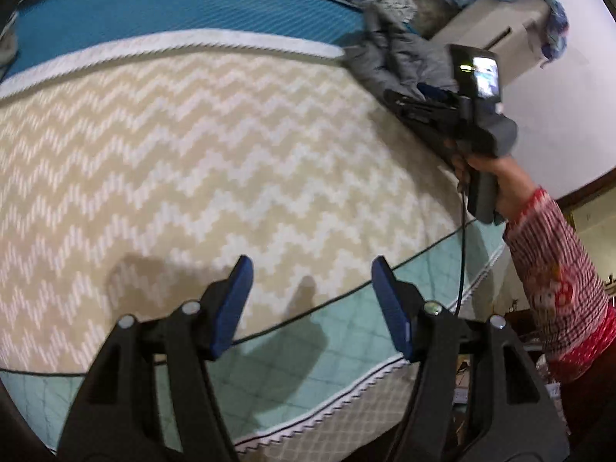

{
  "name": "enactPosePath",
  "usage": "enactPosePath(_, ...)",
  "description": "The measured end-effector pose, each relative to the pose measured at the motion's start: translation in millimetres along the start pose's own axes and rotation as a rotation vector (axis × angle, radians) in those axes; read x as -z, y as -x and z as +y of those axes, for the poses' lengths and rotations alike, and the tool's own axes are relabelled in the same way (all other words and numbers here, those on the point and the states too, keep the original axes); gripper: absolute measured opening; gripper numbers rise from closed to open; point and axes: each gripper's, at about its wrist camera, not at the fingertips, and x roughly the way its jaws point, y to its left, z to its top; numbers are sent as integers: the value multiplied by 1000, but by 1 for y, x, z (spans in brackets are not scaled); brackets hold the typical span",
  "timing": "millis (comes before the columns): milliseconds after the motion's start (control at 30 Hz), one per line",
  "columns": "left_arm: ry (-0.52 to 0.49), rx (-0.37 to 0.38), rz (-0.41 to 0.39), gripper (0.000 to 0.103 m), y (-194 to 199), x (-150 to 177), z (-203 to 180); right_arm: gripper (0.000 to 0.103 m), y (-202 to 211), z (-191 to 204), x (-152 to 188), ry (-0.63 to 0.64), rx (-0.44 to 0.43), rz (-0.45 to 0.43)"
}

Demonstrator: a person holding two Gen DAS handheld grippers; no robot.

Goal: Fold large clothes
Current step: 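Carry the folded jacket to the bed corner by the wall and release both grippers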

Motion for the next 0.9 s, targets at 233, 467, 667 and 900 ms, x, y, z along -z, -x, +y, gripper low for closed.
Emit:
enactPosePath(233,-2,-21,-13,61,-11,-5,14,96,-40,-17,-31,-175,114,-17)
enactPosePath(467,-12,-6,2,61,-18,-10,10,85,-81,-19,-64,-230,252,20)
enactPosePath(667,-88,-47,-30,61,-11,-8,-14,74,-21,6,-39,-178,255,-85)
enactPosePath(900,-230,-186,-111,61,12,20,-56,65,113,9,69,-506,-48,-156)
